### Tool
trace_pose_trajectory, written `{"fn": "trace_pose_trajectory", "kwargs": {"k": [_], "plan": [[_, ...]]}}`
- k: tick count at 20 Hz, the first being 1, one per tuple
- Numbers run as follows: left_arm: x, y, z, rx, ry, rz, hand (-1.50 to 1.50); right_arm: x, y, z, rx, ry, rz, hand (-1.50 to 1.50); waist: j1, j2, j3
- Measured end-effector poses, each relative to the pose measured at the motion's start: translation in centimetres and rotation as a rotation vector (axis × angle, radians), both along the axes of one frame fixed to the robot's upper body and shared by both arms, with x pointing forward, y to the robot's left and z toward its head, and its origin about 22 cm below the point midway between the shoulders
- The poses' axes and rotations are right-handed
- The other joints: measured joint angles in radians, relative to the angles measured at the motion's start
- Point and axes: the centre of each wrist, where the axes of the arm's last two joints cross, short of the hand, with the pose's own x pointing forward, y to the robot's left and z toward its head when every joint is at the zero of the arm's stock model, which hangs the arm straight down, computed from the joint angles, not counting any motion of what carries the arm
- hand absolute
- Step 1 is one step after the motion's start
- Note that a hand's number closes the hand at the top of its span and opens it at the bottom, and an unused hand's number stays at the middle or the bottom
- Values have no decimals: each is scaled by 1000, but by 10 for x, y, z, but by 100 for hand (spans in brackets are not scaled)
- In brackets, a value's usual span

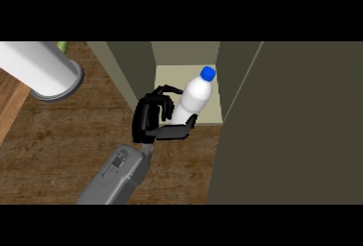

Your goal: Pick up the bottled water, place it into the cabinet and close the cabinet

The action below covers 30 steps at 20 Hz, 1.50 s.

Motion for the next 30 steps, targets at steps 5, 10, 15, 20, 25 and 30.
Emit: {"fn": "trace_pose_trajectory", "kwargs": {"k": [5, 10, 15, 20, 25, 30], "plan": [[18, -16, 19, 39, 22, 23, 150, -1, 0, -1, -1, 2, 0, -150, -4, 1, 0], [33, -26, 24, 55, 72, 70, 150, -2, -3, -3, -14, 2, -2, -150, -13, 3, 0], [47, -27, 21, 57, 117, 113, 150, -3, -9, -4, -24, -6, -23, -150, -18, 5, 0], [62, -23, 17, 96, 130, 186, 150, 0, -14, -4, -37, -18, -36, -150, -19, 7, 0], [74, -16, 11, 146, 130, 259, 150, -1, -13, -7, -22, -18, -16, -150, -30, 10, 0], [85, -11, 12, 211, 124, 324, 150, -2, -13, -7, -22, -17, -3, -150, -37, 14, -1]]}}
